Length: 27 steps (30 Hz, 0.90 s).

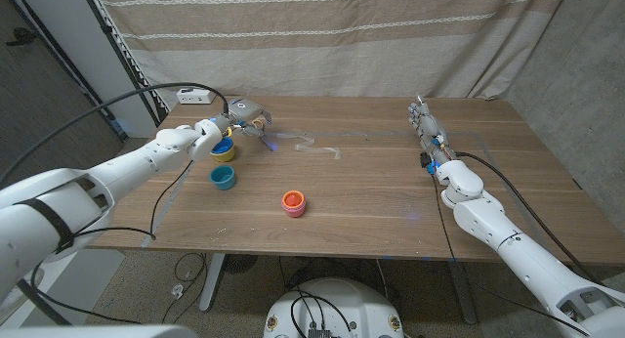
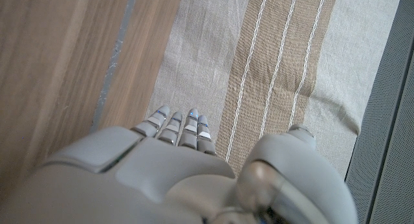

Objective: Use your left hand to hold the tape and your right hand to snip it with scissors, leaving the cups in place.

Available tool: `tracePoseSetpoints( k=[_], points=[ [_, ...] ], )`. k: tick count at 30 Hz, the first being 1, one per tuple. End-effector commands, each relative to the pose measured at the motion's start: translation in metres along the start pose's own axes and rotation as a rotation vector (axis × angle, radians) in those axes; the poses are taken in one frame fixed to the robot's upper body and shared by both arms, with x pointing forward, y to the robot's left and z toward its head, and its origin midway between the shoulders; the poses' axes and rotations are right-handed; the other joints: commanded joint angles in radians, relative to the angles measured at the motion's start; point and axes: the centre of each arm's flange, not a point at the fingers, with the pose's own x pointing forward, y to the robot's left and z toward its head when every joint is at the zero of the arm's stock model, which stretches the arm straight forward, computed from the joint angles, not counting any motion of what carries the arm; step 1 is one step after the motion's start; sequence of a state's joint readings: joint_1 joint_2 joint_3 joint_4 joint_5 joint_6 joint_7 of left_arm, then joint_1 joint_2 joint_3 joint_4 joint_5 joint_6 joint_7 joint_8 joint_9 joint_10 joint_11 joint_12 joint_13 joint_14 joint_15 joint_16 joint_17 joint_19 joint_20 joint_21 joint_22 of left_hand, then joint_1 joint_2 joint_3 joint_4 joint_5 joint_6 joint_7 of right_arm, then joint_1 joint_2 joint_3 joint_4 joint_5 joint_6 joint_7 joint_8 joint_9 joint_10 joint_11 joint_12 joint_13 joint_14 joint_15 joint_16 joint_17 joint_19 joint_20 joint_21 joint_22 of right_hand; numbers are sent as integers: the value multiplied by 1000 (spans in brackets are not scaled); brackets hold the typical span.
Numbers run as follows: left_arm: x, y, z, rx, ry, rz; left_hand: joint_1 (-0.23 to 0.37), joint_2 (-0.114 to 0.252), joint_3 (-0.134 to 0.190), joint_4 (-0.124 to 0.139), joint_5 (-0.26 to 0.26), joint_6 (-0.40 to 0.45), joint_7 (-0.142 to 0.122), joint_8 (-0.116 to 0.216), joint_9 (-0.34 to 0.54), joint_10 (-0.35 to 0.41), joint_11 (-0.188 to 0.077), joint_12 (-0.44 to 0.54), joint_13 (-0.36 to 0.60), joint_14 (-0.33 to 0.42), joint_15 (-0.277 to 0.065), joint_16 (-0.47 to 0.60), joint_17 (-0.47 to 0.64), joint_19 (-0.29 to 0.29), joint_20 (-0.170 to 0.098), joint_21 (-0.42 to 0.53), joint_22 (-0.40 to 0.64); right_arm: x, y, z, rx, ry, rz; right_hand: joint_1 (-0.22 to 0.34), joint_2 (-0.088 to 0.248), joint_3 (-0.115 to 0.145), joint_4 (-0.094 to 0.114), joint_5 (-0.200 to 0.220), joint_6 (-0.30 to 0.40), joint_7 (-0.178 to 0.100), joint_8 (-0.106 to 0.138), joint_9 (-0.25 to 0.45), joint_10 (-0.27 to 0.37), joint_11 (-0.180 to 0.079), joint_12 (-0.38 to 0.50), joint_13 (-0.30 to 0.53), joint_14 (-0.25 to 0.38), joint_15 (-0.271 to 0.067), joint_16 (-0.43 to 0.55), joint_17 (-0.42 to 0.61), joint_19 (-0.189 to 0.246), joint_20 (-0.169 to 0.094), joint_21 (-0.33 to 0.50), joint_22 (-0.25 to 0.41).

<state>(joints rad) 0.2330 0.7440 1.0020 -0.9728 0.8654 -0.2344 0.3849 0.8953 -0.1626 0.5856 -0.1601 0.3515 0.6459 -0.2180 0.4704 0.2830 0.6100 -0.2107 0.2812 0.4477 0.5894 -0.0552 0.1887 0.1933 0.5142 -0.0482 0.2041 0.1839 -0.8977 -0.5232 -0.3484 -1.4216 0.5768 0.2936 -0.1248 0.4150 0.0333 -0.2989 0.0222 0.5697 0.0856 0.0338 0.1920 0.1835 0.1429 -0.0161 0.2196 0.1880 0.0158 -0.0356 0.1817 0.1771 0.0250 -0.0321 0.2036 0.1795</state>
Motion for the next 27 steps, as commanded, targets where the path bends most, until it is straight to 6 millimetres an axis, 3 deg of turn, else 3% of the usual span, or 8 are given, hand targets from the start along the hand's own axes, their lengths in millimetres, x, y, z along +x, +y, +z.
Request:
tracePoseSetpoints(
  k=[1, 27],
  points=[
    [3, 1, 2, 15, -13, 4, 18, 3, 4, -2, 5, -1, -1, 5, 0, 2, 0, -2, 2, -8, -171, -2, 1, -4, -150, 3, 2, -2, 2, -1, 4, 3, -5, 1, 7, -7, -3, 6, 4, 3, 3, 2, 4, 2, 6, 3, 4, -43, 2, 2, 4, -19, -2, 1],
    [4, -9, -8, 43, 29, -23, 47, 2, 7, -1, -1, 17, 0, 22, -3, 21, 0, 4, 1, -10, -171, -1, 2, -20, -149, 5, 4, -1, 2, 0, 0, 0, -11, -3, 9, -8, -1, 6, 5, 1, 3, 2, 3, 2, 6, 3, 3, -42, 2, 2, 3, -19, -4, 1]
  ],
)
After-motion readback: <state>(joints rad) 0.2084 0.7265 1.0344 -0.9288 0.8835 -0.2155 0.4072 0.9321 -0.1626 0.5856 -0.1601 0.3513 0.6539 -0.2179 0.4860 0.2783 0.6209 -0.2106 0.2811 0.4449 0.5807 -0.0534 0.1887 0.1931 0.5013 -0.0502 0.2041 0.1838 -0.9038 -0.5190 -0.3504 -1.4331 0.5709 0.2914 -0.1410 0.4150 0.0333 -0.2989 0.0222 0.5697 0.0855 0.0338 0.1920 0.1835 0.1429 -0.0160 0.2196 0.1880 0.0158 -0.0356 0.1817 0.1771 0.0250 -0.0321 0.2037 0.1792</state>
